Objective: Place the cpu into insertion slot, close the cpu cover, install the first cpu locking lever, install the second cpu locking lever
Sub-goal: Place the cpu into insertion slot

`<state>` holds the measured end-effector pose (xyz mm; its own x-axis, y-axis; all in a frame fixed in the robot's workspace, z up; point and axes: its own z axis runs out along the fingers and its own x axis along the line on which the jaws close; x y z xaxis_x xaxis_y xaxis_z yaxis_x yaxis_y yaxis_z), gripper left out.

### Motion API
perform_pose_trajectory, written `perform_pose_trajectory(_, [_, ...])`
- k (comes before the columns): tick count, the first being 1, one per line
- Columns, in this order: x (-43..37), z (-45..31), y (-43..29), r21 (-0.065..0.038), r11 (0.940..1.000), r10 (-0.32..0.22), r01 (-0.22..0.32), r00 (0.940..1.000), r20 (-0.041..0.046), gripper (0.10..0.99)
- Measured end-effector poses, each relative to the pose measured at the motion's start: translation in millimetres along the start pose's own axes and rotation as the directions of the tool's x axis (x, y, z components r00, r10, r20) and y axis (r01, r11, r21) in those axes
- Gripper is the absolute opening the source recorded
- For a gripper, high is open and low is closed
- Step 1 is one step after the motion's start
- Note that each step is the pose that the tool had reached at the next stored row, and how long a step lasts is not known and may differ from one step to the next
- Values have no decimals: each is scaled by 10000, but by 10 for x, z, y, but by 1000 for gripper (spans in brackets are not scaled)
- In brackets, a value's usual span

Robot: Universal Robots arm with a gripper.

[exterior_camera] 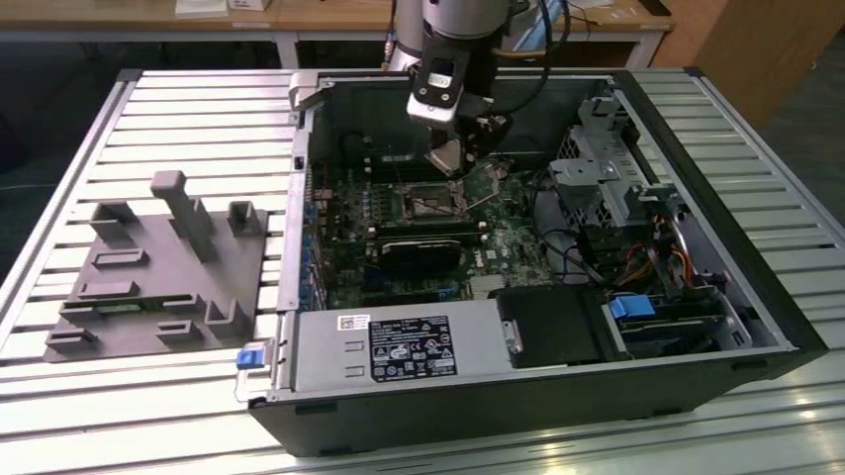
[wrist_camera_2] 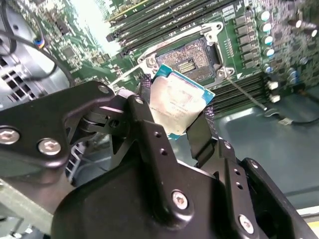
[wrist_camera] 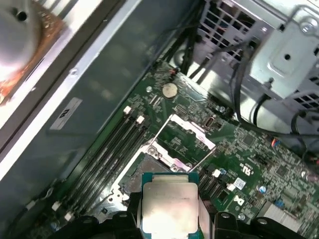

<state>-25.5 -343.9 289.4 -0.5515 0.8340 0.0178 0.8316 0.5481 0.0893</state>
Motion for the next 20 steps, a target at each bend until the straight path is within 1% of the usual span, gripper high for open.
perform_pose_trajectory(3, [0,15,-1,-12,9986,536,-536,9985,48,537])
perform_pose_trajectory(5, [-1,27,-3,-21,9959,905,-905,9959,80,537])
perform_pose_trajectory(8, [-1,45,-4,-35,9896,1438,-1438,9895,127,537])
perform_pose_trajectory(10, [-1,58,-5,-47,9838,1792,-1791,9837,158,537])
perform_pose_trajectory(13, [-1,82,-7,-67,9724,2335,-2334,9722,204,537])
perform_pose_trajectory(15, [-2,98,-9,-82,9634,2681,-2680,9631,233,537])
perform_pose_trajectory(18, [-2,122,-11,-106,9471,3210,-3208,9467,277,537])
perform_pose_trajectory(20, [-2,138,-12,-123,9350,3548,-3546,9345,306,537])
